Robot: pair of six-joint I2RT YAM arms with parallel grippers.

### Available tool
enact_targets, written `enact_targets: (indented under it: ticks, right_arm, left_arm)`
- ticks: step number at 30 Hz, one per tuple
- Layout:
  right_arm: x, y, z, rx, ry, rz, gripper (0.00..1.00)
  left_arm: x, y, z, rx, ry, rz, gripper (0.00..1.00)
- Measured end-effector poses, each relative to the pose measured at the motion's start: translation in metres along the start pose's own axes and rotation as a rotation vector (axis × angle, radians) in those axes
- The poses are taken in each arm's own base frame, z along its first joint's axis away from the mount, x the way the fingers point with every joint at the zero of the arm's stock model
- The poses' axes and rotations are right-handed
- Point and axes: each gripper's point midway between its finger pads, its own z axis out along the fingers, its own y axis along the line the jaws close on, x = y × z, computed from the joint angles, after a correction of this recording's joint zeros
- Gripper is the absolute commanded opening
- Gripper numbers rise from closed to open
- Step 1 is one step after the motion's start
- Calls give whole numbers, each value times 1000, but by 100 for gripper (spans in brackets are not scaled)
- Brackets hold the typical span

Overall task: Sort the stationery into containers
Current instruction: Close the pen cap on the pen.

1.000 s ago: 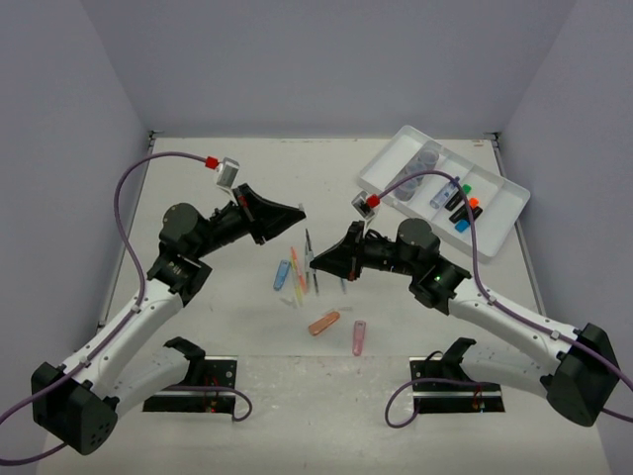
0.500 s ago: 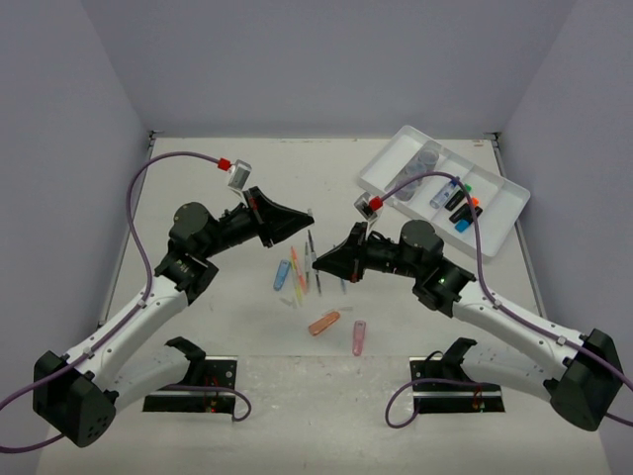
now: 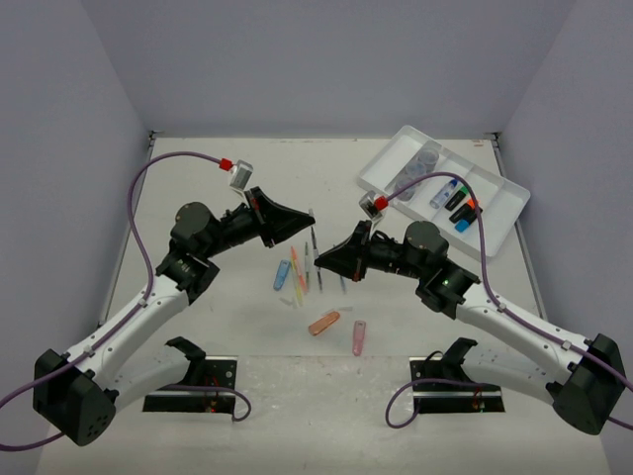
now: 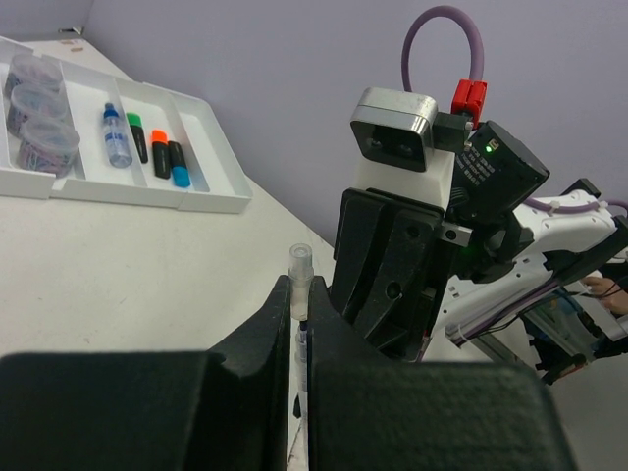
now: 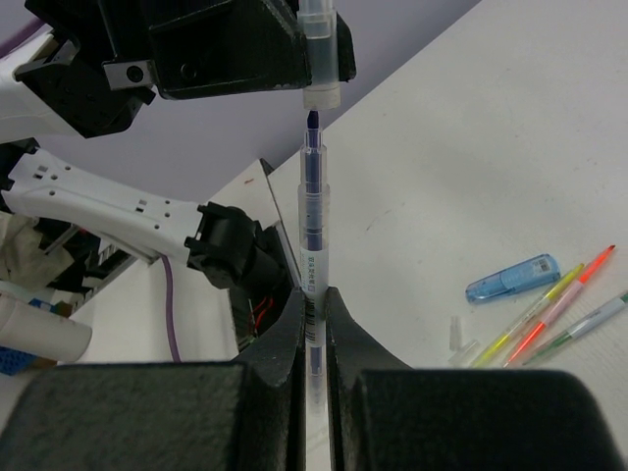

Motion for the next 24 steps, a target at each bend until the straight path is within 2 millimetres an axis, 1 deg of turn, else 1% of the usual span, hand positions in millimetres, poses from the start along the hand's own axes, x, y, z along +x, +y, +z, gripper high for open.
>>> enact_targets:
  ticks: [13, 24]
  right_arm:
    - [-3, -3, -1, 26, -17, -2, 0]
    - [-4, -6, -4, 53, -21, -1, 0]
  left_arm:
    - [4, 2, 3, -2, 11, -8, 0]
    - [8, -1, 7, 6, 20, -10, 0]
